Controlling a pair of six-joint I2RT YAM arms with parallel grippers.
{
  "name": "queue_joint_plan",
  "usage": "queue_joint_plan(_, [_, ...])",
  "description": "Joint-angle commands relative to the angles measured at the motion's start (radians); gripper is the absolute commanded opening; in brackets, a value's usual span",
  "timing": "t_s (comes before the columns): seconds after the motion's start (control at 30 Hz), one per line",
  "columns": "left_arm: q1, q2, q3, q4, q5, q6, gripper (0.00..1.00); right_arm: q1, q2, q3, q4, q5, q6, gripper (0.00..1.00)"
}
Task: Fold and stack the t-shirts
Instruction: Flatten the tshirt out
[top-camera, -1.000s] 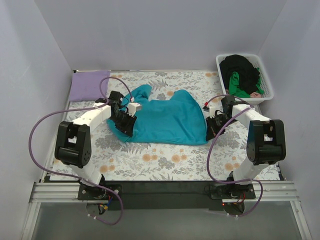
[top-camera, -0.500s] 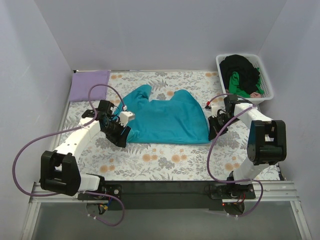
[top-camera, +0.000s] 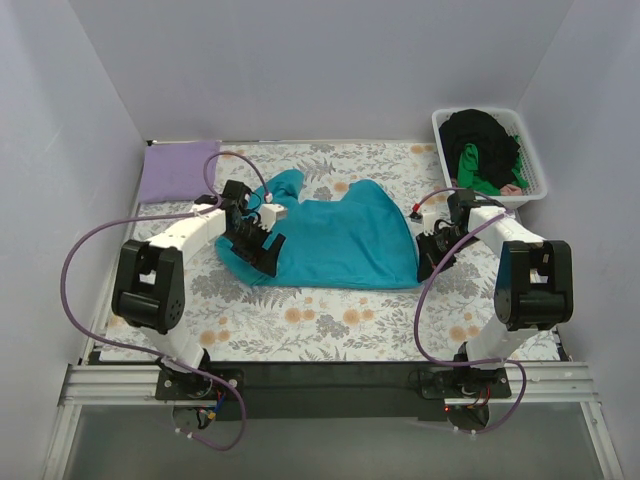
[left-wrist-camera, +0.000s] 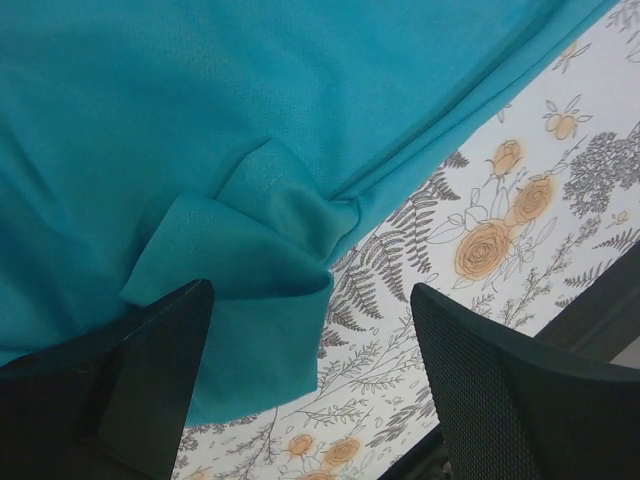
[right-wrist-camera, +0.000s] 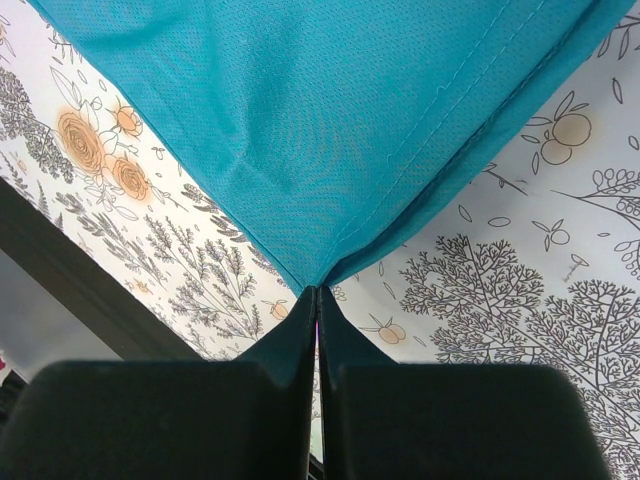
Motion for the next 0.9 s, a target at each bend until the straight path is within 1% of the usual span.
queue_joint_plan(0.0, [-0.002,0.03,0.017,0.018,0.005,0.014,0.79,-0.005,0.007,0.025,-0.025,-0.009,-0.008,0.01])
queue_joint_plan(0.1, [-0.003,0.06,0.017,0.009,-0.013,0.025,0.65,-0.006,0.016,0.022,-0.022,-0.016,-0.008,0.01])
queue_joint_plan(0.13, [-0.003,0.064,0.014,0.006,-0.016,0.028,0.53,-0.006,0.017,0.022,-0.022,-0.015,-0.008,0.01])
queue_joint_plan(0.23, [-0.003,0.055,0.001,0.004,-0.021,0.039,0.4,-0.008,0.022,0.02,-0.022,-0.016,-0.012,0.01])
queue_joint_plan(0.27, [-0.002,0.049,-0.003,0.004,-0.021,0.039,0.28,-0.006,0.022,0.022,-0.021,-0.012,-0.012,0.01])
queue_joint_plan(0.33, [-0.003,0.023,-0.003,0.007,-0.021,0.03,0.08,-0.006,0.025,0.023,-0.022,-0.012,-0.012,0.01])
queue_joint_plan(0.37, [-0.003,0.006,0.0,0.006,-0.019,0.023,0.0,-0.006,0.024,0.026,-0.022,-0.014,-0.012,0.01])
queue_joint_plan(0.43, [-0.002,-0.041,0.009,-0.032,0.016,0.036,0.0,-0.006,0.022,0.029,-0.024,-0.009,-0.012,0.01])
queue_joint_plan(0.5, [-0.002,-0.138,0.004,-0.074,0.03,0.066,0.0,-0.009,0.017,0.026,-0.024,-0.003,-0.017,0.01])
queue_joint_plan(0.53, [-0.003,-0.17,-0.006,-0.097,0.022,0.109,0.0,-0.009,0.016,0.025,-0.027,0.0,-0.018,0.01])
queue_joint_plan(0.57, [-0.003,-0.237,-0.025,-0.15,0.015,0.147,0.0,-0.011,0.01,0.023,-0.028,0.003,-0.02,0.01])
queue_joint_plan(0.6, [-0.002,-0.27,-0.089,-0.178,0.001,0.184,0.0,-0.011,0.005,0.017,-0.033,0.006,-0.026,0.01])
queue_joint_plan(0.63, [0.0,-0.325,-0.126,-0.241,-0.031,0.277,0.0,-0.011,0.001,0.013,-0.037,0.014,-0.037,0.01])
queue_joint_plan(0.7, [0.003,-0.374,-0.215,-0.307,-0.053,0.367,0.0,-0.011,-0.003,0.005,-0.047,0.018,-0.049,0.01])
queue_joint_plan(0.73, [0.005,-0.399,-0.292,-0.325,-0.068,0.399,0.0,-0.011,-0.004,0.002,-0.063,0.023,-0.069,0.01])
queue_joint_plan(0.77, [0.006,-0.448,-0.331,-0.338,-0.103,0.427,0.04,-0.012,-0.01,0.0,-0.07,0.029,-0.078,0.01])
queue_joint_plan(0.8, [0.006,-0.469,-0.357,-0.339,-0.12,0.442,0.1,-0.011,-0.015,-0.004,-0.076,0.035,-0.086,0.01])
queue_joint_plan(0.83, [0.008,-0.489,-0.399,-0.341,-0.14,0.448,0.25,-0.012,-0.018,-0.015,-0.082,0.052,-0.096,0.01])
queue_joint_plan(0.87, [0.008,-0.526,-0.414,-0.323,-0.18,0.45,0.32,-0.011,-0.027,-0.02,-0.083,0.063,-0.109,0.01])
